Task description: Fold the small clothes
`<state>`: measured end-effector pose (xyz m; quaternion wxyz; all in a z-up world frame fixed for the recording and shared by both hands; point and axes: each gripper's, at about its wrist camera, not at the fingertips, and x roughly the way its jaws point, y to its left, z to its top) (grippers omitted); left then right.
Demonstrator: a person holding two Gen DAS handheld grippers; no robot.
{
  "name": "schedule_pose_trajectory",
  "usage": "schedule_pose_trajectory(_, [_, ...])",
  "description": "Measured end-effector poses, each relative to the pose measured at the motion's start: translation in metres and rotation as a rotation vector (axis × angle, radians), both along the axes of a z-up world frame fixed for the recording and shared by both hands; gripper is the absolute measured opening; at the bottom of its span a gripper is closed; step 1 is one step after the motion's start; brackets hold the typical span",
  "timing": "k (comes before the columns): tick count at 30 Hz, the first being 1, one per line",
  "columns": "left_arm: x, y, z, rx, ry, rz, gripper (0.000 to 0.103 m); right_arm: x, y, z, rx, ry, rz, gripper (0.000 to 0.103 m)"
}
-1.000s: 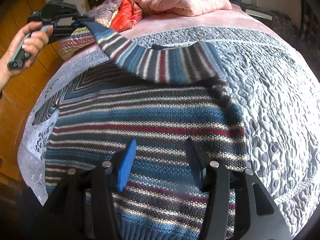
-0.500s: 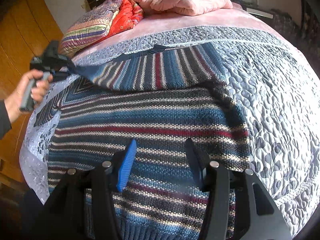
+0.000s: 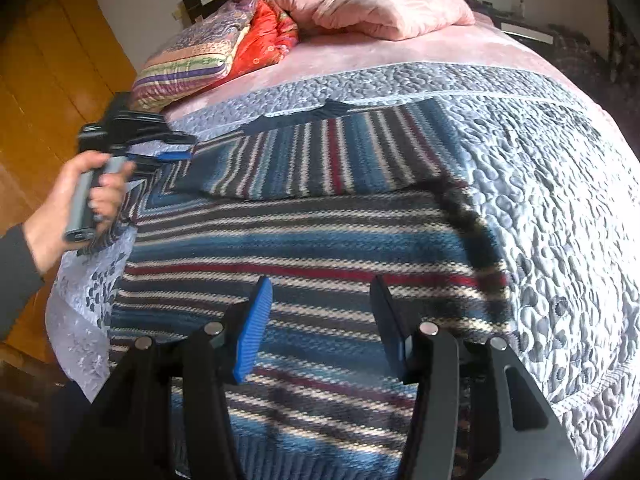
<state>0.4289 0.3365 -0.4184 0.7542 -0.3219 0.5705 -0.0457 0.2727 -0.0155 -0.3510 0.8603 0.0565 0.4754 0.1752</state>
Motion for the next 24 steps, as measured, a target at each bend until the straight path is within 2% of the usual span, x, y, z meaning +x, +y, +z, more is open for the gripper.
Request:
schedule_pose_trajectory(2, [0.001, -0.001, -0.020, 0.066, 0.067, 0.007, 0.028, -0.004, 0.003, 0.005, -0.002, -0.002, 0.008, 0.051])
schedule_pose_trajectory(3, [-0.003, 0.002, -0.029, 0.075, 0.080, 0.017, 0.019, -0.005, 0.004, 0.006, -0.002, -0.003, 0.009, 0.051])
schedule_pose_trajectory(4, [-0.009, 0.008, -0.035, 0.061, 0.079, 0.035, 0.011, -0.007, 0.005, 0.009, -0.006, -0.003, 0.014, 0.051])
schedule_pose_trajectory(6, [-0.022, 0.023, -0.033, 0.014, 0.069, 0.069, 0.010, -0.009, 0.006, 0.011, -0.019, -0.003, 0.023, 0.051])
schedule_pose_trajectory(8, [-0.036, 0.036, -0.021, 0.004, 0.042, 0.090, 0.019, -0.010, 0.006, 0.013, -0.031, 0.000, 0.030, 0.051])
schedule_pose_trajectory(9, [-0.044, 0.045, -0.013, -0.003, 0.021, 0.108, 0.031, -0.011, 0.006, 0.014, -0.033, -0.001, 0.032, 0.051])
schedule_pose_trajectory(10, [-0.059, 0.064, 0.002, -0.016, -0.023, 0.141, 0.039, -0.011, 0.007, 0.016, -0.034, -0.004, 0.034, 0.051])
schedule_pose_trajectory(11, [-0.068, 0.075, 0.010, -0.021, -0.049, 0.161, 0.042, -0.012, 0.009, 0.018, -0.035, -0.006, 0.036, 0.051])
schedule_pose_trajectory(13, [-0.097, 0.120, 0.029, -0.021, -0.113, 0.238, 0.057, -0.011, 0.014, 0.022, -0.032, -0.008, 0.044, 0.051])
schedule_pose_trajectory(14, [-0.115, 0.149, 0.039, -0.001, -0.141, 0.292, 0.060, -0.011, 0.018, 0.024, -0.029, -0.008, 0.053, 0.051])
schedule_pose_trajectory(17, [-0.160, 0.221, 0.054, 0.040, -0.171, 0.434, 0.062, -0.012, 0.038, 0.029, -0.025, -0.012, 0.094, 0.051])
schedule_pose_trajectory(21, [-0.228, 0.329, 0.059, 0.058, -0.182, 0.691, 0.062, -0.014, 0.071, 0.034, -0.027, -0.014, 0.158, 0.052])
schedule_pose_trajectory(24, [-0.252, 0.380, 0.049, 0.055, -0.154, 0.795, 0.062, -0.014, 0.096, 0.038, -0.030, -0.017, 0.196, 0.053])
